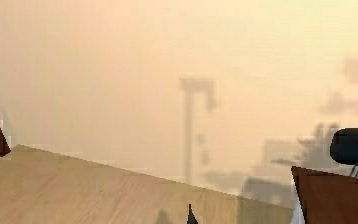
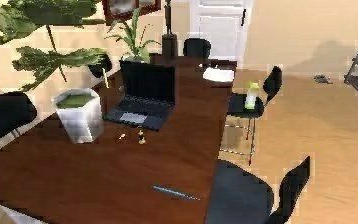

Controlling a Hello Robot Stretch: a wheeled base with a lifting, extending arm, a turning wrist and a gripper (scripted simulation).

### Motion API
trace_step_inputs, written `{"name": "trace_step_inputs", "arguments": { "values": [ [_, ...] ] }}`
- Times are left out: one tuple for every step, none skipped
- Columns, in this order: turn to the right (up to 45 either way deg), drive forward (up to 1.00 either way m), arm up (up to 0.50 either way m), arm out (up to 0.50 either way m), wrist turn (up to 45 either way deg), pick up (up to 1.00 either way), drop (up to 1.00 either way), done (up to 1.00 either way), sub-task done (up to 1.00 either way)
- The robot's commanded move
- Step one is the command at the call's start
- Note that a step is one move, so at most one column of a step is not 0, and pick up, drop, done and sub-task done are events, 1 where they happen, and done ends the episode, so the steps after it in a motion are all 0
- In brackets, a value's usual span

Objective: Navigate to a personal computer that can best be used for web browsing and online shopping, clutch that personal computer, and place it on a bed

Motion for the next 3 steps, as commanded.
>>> {"name": "trace_step_inputs", "arguments": {
  "values": [
    [45.0, 0.00, 0.00, 0.00, 0.0, 0.00, 0.00, 0.00, 0.00],
    [45.0, 0.00, 0.00, 0.00, 0.0, 0.00, 0.00, 0.00, 0.00],
    [45.0, 0.00, 0.00, 0.00, 0.0, 0.00, 0.00, 0.00, 0.00]
  ]
}}
